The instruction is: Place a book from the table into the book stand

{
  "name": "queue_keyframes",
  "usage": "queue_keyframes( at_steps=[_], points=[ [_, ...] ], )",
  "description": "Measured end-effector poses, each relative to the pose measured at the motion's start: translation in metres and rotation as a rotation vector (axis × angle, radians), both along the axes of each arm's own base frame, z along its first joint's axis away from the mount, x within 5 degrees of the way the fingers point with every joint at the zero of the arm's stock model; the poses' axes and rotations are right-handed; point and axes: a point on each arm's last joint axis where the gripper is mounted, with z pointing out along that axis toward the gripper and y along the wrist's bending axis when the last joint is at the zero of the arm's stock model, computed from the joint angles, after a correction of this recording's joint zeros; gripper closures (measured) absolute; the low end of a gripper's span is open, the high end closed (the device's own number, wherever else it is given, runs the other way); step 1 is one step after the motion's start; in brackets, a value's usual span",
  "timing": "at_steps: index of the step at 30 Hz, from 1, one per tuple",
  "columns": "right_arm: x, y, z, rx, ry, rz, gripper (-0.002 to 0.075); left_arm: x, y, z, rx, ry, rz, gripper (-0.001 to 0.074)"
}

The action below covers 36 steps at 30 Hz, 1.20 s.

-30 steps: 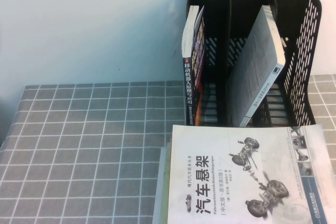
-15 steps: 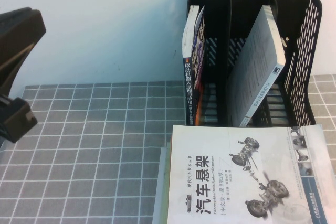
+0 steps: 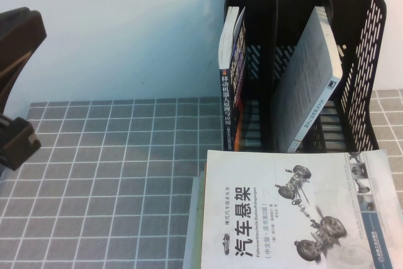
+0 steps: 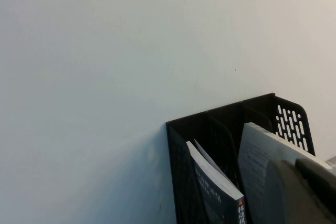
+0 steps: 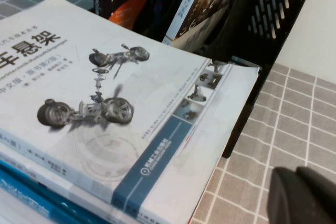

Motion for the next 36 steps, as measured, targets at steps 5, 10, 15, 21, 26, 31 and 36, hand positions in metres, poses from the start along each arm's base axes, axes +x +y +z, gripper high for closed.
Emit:
queue_keyframes(
  at_steps=[5,10,15,21,26,31,36],
  points=[
    [0.000,0.000,0.000,0.000,0.001,0.000,0.0729,0.000,0.000,0.000,0.001,0.001,0.002,0.0734],
    [0.000,0.000,0.000,0.000,0.001,0.000,0.0729,0.002,0.010,-0.008,0.086,0.028,0.102,0.0734],
    [0.000,0.000,0.000,0.007,0.003,0.002,0.0729,-0.005,0.032,-0.039,0.142,0.272,0.228,0.0734],
    [0.000,0.001,-0.001,0.010,0.007,0.003,0.0729,-0.018,0.051,-0.075,0.181,0.342,0.286,0.0735],
    [0.000,0.001,-0.003,0.012,0.014,0.004,0.0729,-0.026,0.058,-0.111,0.107,0.155,0.331,0.0735],
    [0.000,0.001,-0.003,0.012,0.014,0.004,0.0729,-0.043,0.069,-0.179,-0.052,0.262,0.432,0.0736],
    [0.000,0.001,-0.003,0.013,0.015,0.005,0.0729,-0.058,0.073,-0.239,-0.148,0.384,0.483,0.0736]
  ],
)
